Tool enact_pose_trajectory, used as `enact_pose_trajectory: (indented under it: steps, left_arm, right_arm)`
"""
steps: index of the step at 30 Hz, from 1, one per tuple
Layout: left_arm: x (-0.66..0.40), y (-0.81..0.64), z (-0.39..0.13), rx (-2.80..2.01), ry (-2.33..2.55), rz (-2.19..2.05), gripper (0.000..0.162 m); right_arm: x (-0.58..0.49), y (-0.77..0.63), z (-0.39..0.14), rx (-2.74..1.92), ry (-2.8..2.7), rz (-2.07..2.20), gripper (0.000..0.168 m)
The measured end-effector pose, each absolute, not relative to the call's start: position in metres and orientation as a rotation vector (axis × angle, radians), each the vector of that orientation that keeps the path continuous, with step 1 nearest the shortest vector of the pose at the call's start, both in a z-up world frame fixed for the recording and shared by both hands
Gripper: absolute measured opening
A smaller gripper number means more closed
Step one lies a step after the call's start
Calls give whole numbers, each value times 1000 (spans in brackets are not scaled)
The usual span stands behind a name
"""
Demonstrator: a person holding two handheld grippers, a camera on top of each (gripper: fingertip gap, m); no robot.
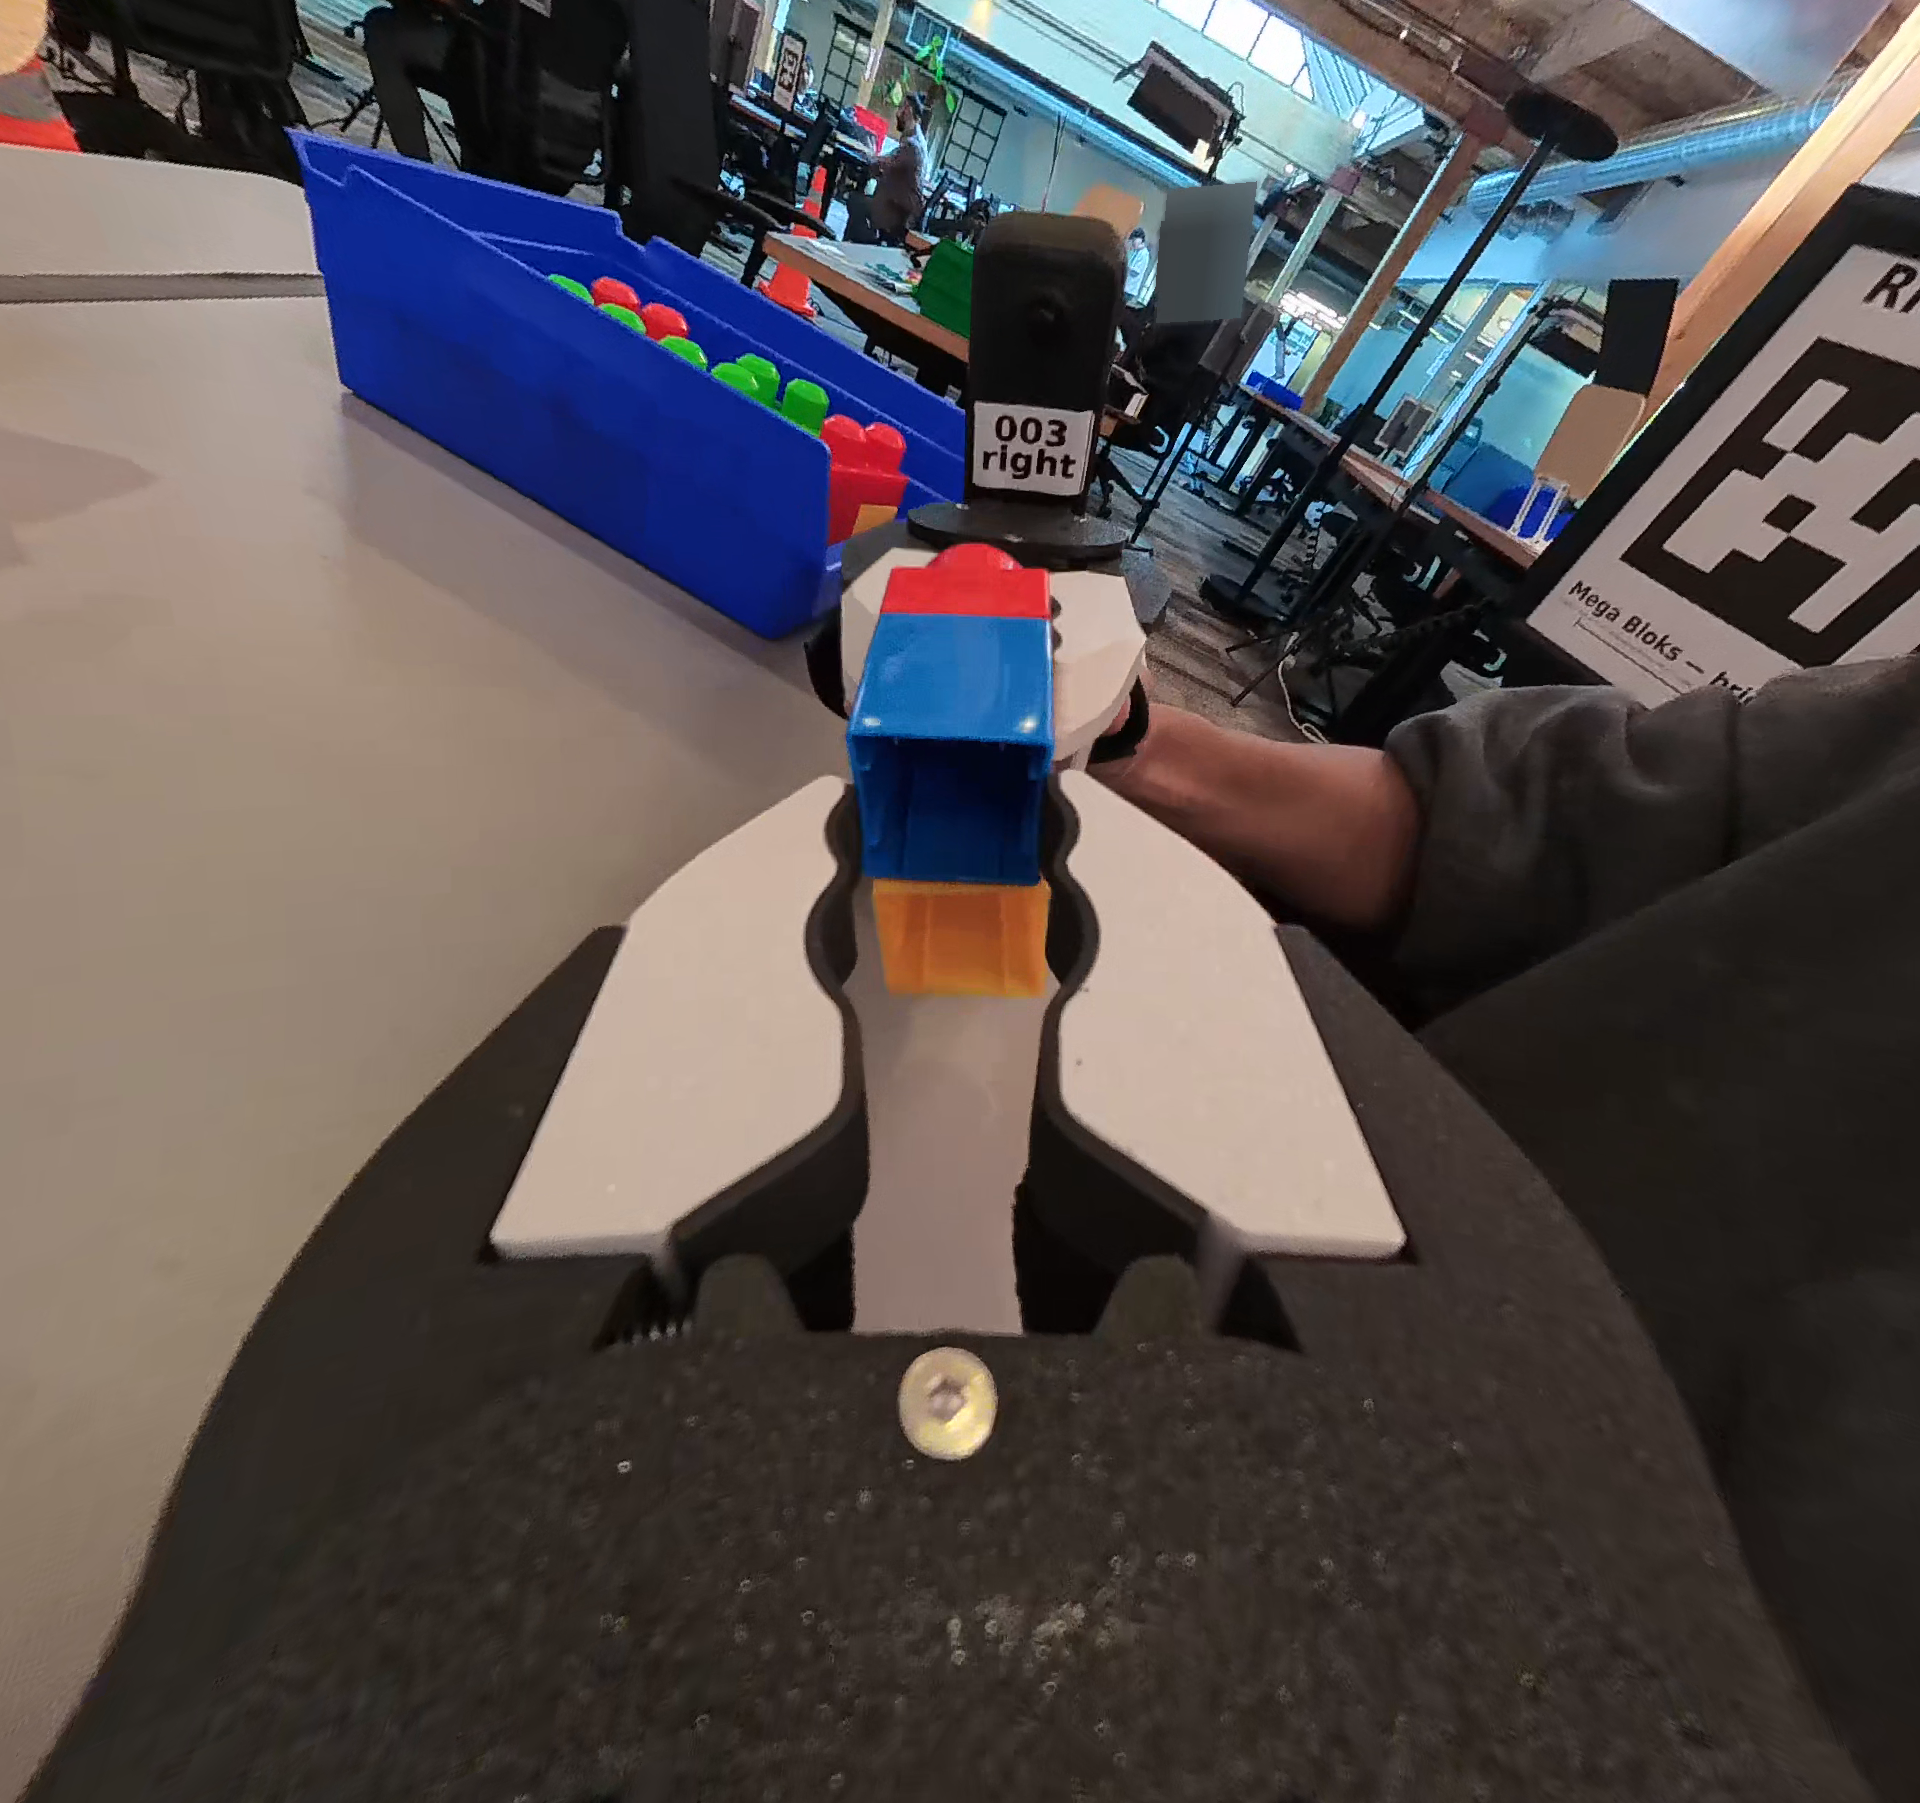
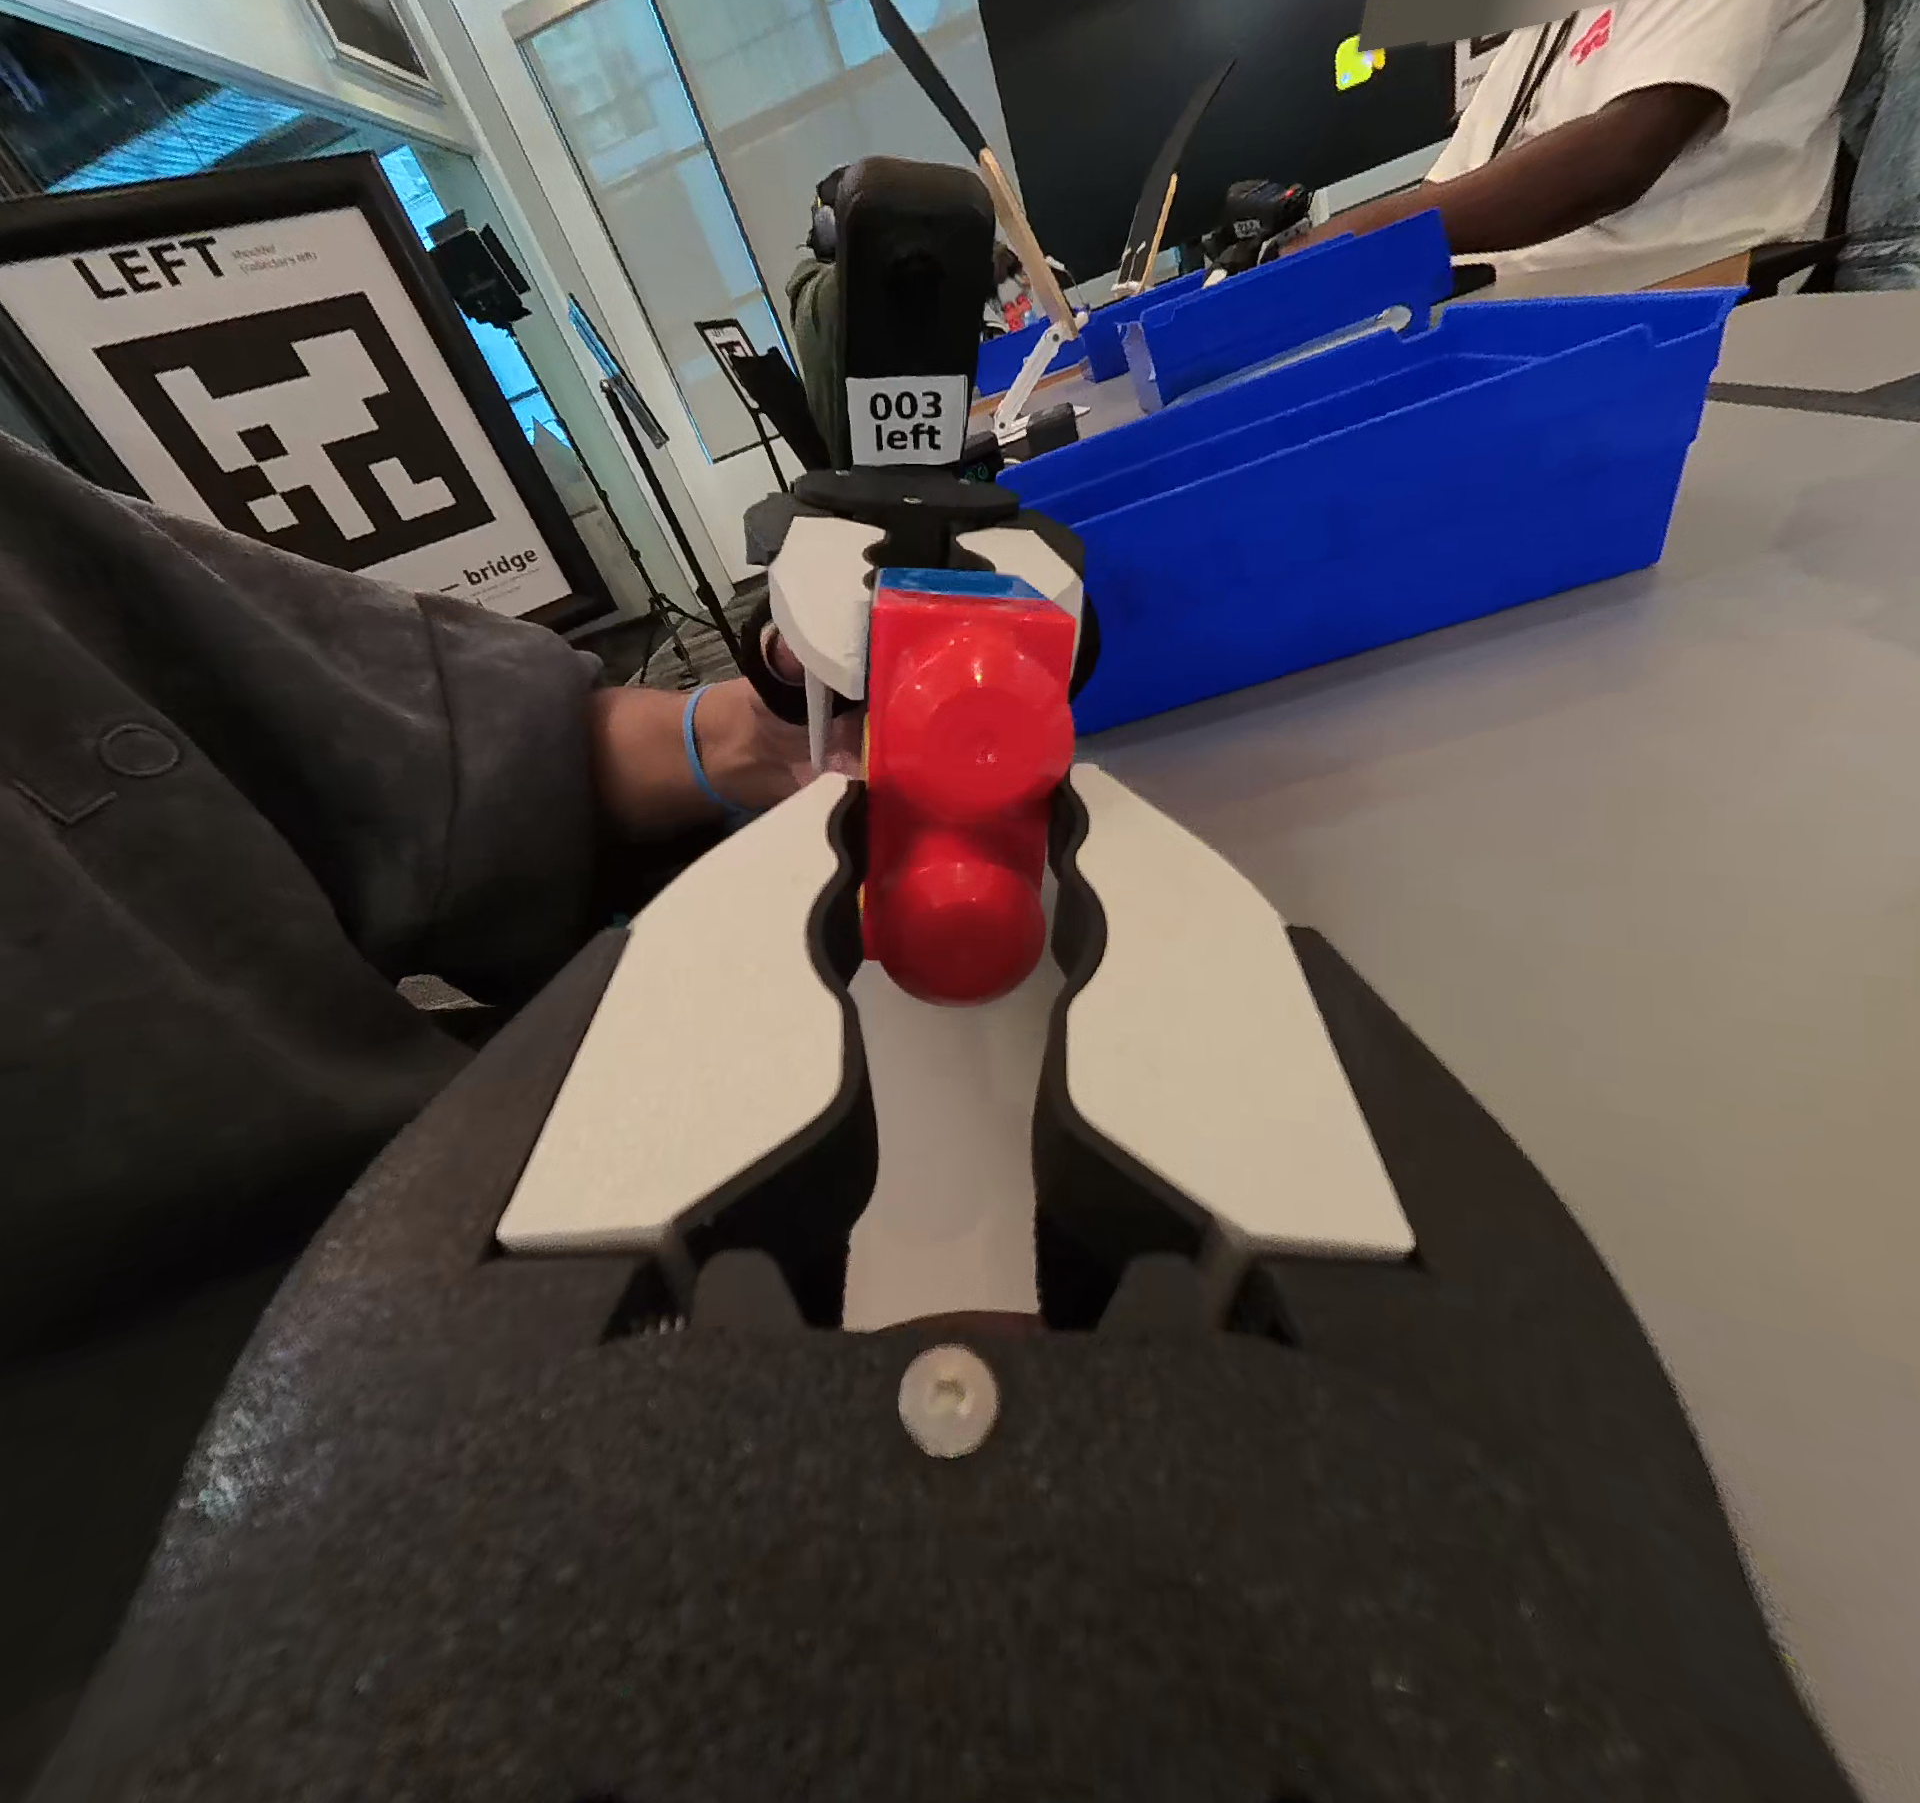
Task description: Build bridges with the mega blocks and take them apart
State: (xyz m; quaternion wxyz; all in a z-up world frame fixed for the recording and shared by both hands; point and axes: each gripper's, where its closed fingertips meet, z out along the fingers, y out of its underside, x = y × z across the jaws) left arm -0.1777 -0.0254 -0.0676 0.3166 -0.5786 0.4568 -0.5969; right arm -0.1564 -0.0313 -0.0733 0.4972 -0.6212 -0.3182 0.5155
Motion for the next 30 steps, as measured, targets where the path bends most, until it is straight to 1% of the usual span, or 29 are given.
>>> enact_pose_trajectory:
  steps: [5, 10, 12, 16, 18, 19, 20, 21, 30]
  left_arm:
    - [-178, -27, -66, -1509, 1230, -1545, 32]
    - [-171, -16, -63, -1558, 1178, -1584, 35]
    - [-170, -19, -64, -1566, 1185, -1617, 57]
    - [-167, -21, -81, -1606, 1211, -1585, 55]
    - [-165, -21, -83, -1610, 1209, -1610, 50]
    - [-164, -21, -84, -1608, 1213, -1617, 50]
    - [-164, -23, -84, -1596, 1224, -1636, 39]
    - [-165, -26, -84, -1586, 1235, -1656, 36]
    - [-165, -31, -74, -1543, 1256, -1639, 34]
  right_arm:
    - [-158, -33, -75, -1531, -785, 1256, 33]
    - [-151, -23, -71, -1515, -683, 1268, 34]
    - [-145, -18, -70, -1514, -636, 1256, 33]
    - [-141, -17, -66, -1485, -606, 1306, 33]
    - [-144, -18, -68, -1494, -626, 1304, 33]
    - [-145, -19, -67, -1490, -626, 1319, 34]
    - [-145, -18, -68, -1497, -624, 1314, 33]
    - [-145, -18, -69, -1500, -623, 1318, 33]
    - [-148, -26, -64, -1470, -617, 1405, 34]
